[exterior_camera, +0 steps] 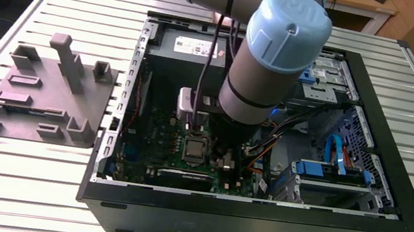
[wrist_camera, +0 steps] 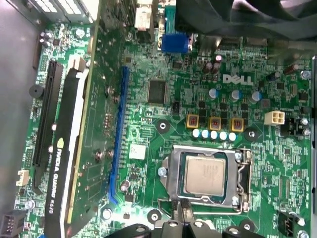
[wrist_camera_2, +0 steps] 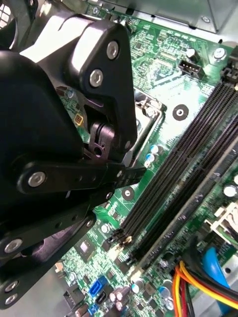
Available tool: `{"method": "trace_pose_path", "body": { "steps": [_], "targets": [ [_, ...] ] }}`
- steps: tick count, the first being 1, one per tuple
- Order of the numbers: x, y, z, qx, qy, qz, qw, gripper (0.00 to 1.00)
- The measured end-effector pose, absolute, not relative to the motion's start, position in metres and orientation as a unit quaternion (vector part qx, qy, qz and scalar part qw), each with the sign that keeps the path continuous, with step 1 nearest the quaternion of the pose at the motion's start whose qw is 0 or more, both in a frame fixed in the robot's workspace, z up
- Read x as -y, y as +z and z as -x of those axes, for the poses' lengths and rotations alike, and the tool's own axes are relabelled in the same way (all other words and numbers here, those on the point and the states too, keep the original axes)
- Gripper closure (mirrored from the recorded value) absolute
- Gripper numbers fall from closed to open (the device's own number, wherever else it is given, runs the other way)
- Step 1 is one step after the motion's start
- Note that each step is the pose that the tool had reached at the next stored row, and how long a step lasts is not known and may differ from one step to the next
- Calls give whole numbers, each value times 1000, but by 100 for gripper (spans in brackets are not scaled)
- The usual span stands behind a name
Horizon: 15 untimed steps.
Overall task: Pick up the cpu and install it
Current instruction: 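Install the first cpu locking lever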
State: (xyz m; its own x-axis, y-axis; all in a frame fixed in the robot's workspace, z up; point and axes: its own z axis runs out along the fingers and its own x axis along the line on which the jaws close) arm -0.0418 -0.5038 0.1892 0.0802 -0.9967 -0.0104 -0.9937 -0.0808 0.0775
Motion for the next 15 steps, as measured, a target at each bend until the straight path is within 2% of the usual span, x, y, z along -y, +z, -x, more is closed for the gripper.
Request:
{"method": "trace_pose_path", "body": {
  "steps": [15],
  "targets": [
    [504,191,43,678,-30,-734,25,90]
  ]
}}
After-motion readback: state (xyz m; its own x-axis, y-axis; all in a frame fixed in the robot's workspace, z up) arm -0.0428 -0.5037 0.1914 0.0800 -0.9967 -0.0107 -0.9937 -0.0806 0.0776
